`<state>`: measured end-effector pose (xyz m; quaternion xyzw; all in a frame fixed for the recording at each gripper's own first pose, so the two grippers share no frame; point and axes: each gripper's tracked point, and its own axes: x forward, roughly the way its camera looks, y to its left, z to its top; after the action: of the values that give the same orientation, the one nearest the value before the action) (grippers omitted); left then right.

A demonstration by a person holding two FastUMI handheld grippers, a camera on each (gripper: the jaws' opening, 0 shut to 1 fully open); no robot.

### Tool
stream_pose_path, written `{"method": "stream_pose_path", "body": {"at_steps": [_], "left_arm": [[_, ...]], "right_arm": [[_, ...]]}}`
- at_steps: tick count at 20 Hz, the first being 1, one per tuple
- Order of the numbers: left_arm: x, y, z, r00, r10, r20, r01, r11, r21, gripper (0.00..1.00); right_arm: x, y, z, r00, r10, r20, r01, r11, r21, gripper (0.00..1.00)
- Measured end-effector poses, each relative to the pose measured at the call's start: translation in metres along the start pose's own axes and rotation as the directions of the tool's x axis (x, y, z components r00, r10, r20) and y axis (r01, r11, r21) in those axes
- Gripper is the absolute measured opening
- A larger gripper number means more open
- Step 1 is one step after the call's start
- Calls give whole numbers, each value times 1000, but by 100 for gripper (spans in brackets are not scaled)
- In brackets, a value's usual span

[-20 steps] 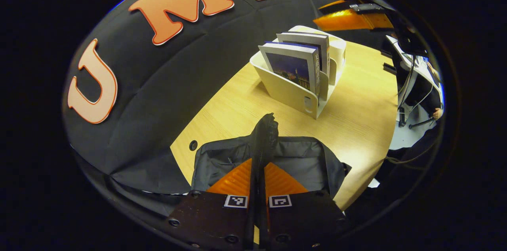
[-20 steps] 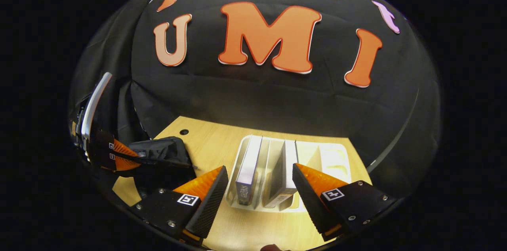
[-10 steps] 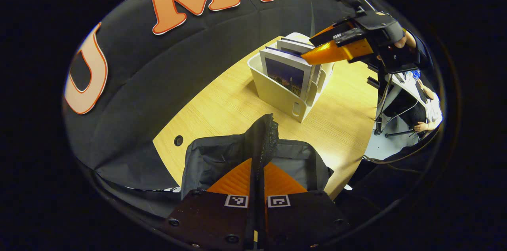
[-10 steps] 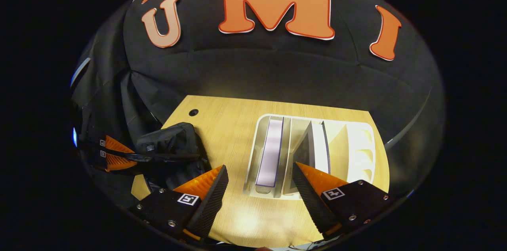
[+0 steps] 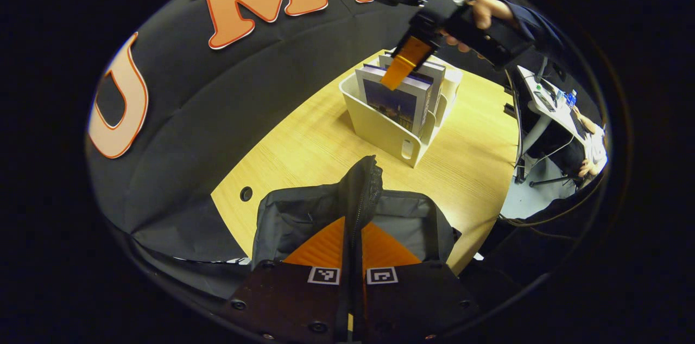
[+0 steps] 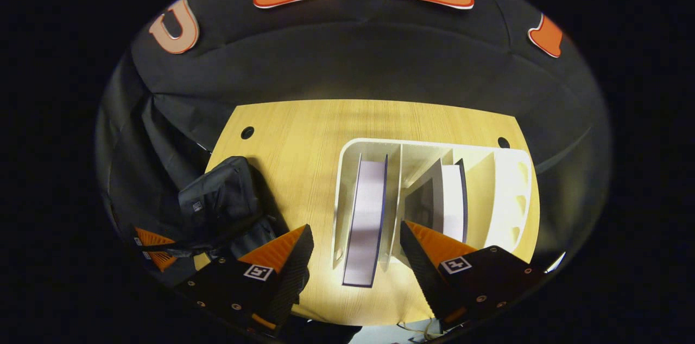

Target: Open the schoolbag, grab two books from the bookshelf and put them into the schoolbag.

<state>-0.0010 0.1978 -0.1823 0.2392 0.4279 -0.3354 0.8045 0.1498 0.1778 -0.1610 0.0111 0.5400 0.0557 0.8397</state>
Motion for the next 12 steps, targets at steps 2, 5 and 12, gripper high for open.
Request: {"method": "stream_pose_path", "body": {"at_steps": [2,5,12], "left_arm": [[2,0,-1,1000,2,1,-2,1000,10,4],[4,1,-2,1000,-2,1,2,1000,4,4],[8,2,-5,1000,-9,2,9,1000,-14,4]], "right_arm": [[11,-3,0,998,-9,-59,9,1000,-2,89],[31,-9,-9,989,-38,-146,41,999,20,81],[43,-15,-16,966,-83,-246,101,993,59,36]]}}
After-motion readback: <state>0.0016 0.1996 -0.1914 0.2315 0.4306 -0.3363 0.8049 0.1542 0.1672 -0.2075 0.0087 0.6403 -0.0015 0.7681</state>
